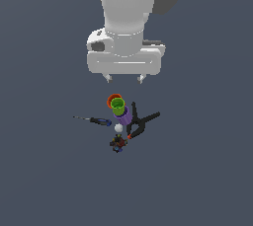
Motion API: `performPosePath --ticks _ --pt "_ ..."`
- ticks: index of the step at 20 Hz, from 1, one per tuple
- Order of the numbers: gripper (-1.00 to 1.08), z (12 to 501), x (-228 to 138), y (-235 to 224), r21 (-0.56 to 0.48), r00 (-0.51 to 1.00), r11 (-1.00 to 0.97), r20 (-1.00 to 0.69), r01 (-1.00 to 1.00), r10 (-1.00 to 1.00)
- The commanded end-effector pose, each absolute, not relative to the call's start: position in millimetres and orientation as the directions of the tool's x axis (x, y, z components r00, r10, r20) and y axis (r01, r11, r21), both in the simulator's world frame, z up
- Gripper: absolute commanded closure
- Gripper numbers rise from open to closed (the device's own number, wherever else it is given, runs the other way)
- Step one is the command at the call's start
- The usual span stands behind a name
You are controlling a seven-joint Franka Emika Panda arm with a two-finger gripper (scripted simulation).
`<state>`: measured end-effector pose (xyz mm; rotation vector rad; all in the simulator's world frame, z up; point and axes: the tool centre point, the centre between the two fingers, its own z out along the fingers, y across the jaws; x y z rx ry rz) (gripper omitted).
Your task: Pick up a designated object from a clutter of objects.
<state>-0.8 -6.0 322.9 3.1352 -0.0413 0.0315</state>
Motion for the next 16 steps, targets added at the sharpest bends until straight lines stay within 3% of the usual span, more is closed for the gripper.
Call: performPosePath --ticks 1,16 --pt "-0.92 323.0 -0.8 -6.0 0.006 0.999 -1.0 0.02 -0.026 -0.026" --pt "-0.92 312.3 -3.7 -23.3 -0.02 0.998 -0.998 -0.007 -0.067 -0.067"
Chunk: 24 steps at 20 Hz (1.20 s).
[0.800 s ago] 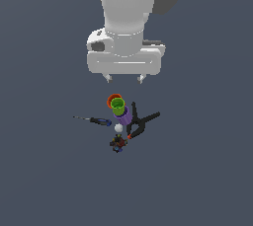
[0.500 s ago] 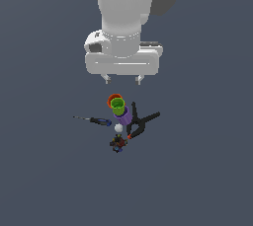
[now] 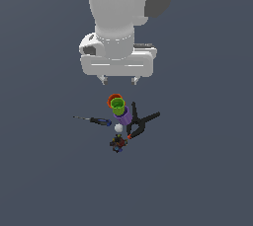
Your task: Pick up a designated object from a clutter of objects.
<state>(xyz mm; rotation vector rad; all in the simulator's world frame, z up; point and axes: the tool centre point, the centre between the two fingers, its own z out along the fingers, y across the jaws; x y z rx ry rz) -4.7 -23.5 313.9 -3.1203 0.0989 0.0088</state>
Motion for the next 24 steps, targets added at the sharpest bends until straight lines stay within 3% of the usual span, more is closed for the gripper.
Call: performPosePath --ticks 1,12,24 --pt "-0.92 310.6 -2.3 -23.4 -0.02 0.997 -0.997 -0.007 -0.072 -0.072" --pt "-0.92 262.1 29.7 -25.5 -0.021 0.978 -0.978 -0.009 -0.208 -0.208" --pt "-0.92 151.3 76.2 -30.9 -0.011 0.885 -0.885 -0.007 -0.465 -0.465"
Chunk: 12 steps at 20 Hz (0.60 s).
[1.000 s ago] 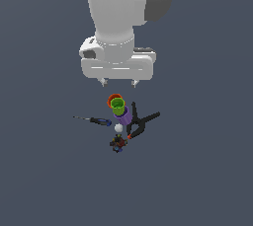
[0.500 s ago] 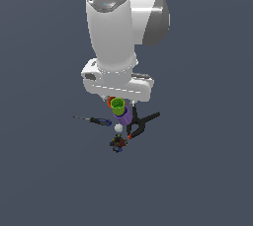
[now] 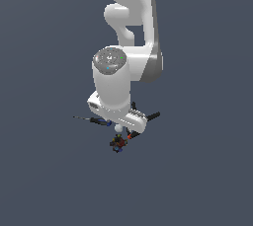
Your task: Pick up a designated object from a clutter of objects.
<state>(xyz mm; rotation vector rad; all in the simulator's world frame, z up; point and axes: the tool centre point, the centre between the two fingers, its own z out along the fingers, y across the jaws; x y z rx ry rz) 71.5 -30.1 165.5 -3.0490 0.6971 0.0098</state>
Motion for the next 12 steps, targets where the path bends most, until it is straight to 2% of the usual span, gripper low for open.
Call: performPosePath --ticks 1,12 --pt "-0.92 142.8 78.5 -31.3 -0.009 0.876 -0.876 -0.007 -0.482 -0.482" --pt "-0.92 84.4 90.1 -34.6 -0.001 0.807 -0.807 -0.001 -0.591 -0.591"
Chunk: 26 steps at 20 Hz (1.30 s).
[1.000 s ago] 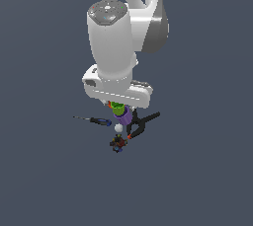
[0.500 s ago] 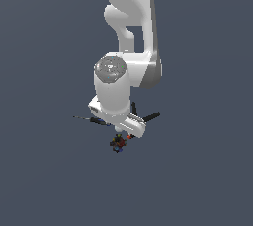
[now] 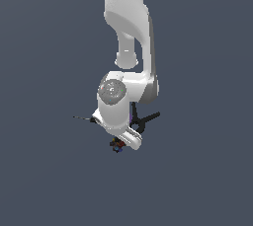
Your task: Pick up a designated object from a clutter of objects.
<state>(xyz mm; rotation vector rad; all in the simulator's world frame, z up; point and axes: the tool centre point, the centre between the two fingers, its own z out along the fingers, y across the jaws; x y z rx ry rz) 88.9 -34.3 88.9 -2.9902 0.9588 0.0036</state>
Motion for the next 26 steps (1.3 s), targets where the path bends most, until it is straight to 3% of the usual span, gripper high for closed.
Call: performPosePath --ticks 1,22,23,26 --pt "-0.92 82.4 90.4 -34.8 0.0 0.804 -0.804 0.0 -0.594 -0.594" --pt "-0.92 29.6 90.5 -34.8 0.0 0.801 -0.801 0.0 -0.599 -0.599" --pt "1.08 29.6 90.5 -34.8 0.0 0.801 -0.801 0.0 -0.599 -0.599" --pt "1.08 29.6 90.5 -34.8 0.0 0.801 -0.801 0.0 -0.599 -0.599"
